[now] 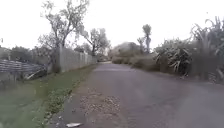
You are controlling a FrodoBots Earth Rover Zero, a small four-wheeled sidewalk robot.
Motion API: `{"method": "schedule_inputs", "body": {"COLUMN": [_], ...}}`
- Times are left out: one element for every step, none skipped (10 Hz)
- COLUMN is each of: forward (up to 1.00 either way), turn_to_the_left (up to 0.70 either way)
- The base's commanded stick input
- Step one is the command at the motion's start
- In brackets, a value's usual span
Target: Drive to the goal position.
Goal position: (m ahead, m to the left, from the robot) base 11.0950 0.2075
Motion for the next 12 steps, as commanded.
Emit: {"method": "schedule_inputs", "body": {"forward": [0.70,0.70,0.70,0.70,0.70,0.70,0.70,0.70,0.70,0.70,0.70,0.70], "turn_to_the_left": [-0.14,-0.14,-0.14,-0.14,-0.14,-0.14,-0.14,-0.14,-0.14,-0.14,-0.14,-0.14]}}
